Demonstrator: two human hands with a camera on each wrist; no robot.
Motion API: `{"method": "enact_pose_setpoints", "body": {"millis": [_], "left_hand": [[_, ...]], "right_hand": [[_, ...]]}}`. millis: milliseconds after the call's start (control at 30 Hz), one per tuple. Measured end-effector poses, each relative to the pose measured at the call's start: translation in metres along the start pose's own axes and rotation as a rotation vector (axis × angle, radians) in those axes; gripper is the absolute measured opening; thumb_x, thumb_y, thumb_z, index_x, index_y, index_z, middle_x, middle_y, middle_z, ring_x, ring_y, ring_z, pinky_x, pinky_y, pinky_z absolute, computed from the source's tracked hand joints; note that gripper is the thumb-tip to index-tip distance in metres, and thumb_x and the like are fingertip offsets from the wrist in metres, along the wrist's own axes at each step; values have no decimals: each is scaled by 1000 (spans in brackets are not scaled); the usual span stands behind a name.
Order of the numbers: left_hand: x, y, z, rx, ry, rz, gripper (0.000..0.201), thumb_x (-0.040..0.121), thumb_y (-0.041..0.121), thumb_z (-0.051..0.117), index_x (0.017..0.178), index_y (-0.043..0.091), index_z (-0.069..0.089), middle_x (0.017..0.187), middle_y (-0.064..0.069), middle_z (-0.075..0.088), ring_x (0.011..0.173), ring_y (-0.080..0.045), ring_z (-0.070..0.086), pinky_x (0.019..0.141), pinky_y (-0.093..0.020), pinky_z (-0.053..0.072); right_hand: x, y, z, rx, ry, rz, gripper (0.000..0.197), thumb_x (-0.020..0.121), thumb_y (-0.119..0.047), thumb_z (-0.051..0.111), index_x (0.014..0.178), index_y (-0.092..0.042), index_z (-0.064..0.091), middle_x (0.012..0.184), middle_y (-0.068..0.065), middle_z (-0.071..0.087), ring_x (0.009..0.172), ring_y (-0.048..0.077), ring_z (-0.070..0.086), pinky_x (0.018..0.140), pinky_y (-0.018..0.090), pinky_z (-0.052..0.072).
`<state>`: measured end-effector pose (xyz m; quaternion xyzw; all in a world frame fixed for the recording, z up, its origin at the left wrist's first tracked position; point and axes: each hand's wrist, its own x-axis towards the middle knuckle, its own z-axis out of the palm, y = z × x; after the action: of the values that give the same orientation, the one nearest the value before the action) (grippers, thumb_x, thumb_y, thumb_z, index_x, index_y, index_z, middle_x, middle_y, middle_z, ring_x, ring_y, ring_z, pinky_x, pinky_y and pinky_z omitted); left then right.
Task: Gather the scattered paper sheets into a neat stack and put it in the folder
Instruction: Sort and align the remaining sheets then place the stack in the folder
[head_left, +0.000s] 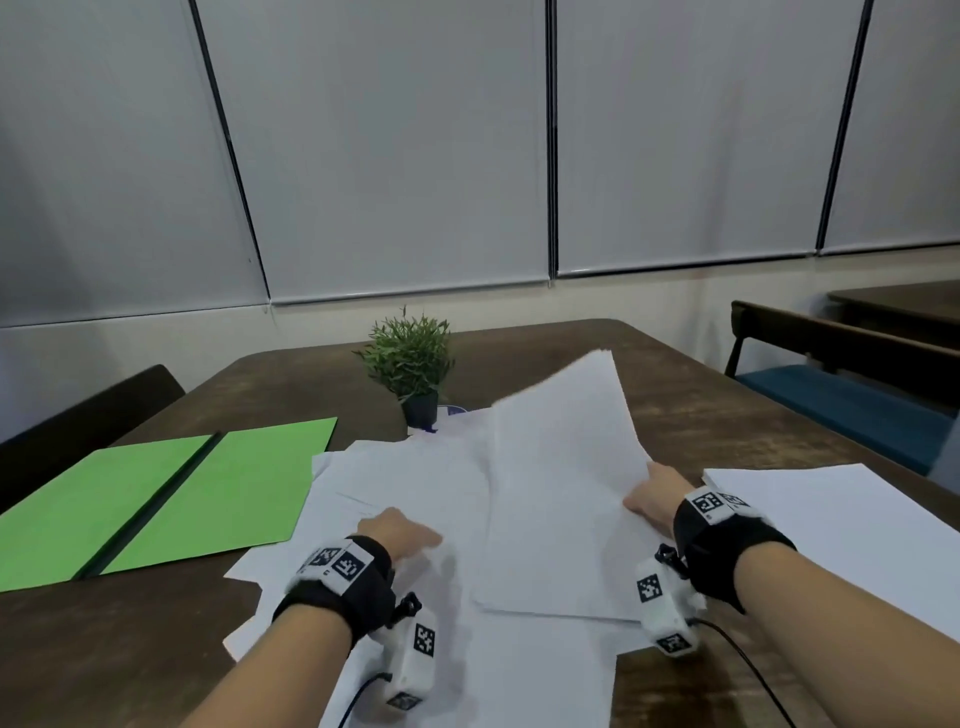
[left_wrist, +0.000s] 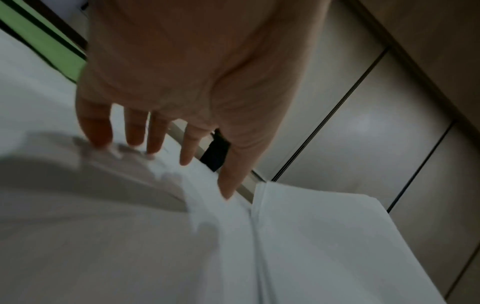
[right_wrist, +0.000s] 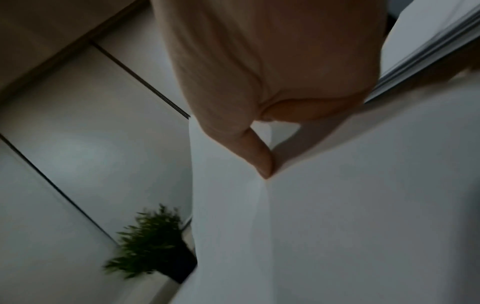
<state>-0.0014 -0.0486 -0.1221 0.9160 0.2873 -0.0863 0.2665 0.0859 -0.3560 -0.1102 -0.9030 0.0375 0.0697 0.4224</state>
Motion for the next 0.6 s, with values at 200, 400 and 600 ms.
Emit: {"method": "enact_pose_setpoints", "body": {"millis": [200, 400, 600], "left_hand": [[5, -13, 12, 257, 64, -69, 111, 48, 77, 72, 134, 14, 40, 141, -12, 33, 131, -30, 36, 108, -39, 35], [8, -15, 5, 78, 53, -93, 126, 47, 65, 83, 141, 2, 27, 143, -11, 41, 132, -27, 42, 107, -34, 39], [9, -19, 6, 69, 75, -7, 99, 67, 54, 78, 140, 3, 33, 142, -9, 45, 130, -24, 45, 104, -28, 38]], "right_hand": [[13, 25, 2, -487, -120, 92, 51, 100, -26, 44, 145, -2, 35, 159, 13, 16, 142, 25, 29, 101, 27, 32], [29, 29, 4, -541, -156, 90, 59, 97, -27, 50, 146, -2, 31, 153, 10, 31, 132, 28, 44, 96, 28, 40], [35, 35, 3, -528, -158, 168, 62, 89, -33, 62, 141, -5, 41, 140, 8, 48, 123, 26, 52, 88, 25, 42]]}}
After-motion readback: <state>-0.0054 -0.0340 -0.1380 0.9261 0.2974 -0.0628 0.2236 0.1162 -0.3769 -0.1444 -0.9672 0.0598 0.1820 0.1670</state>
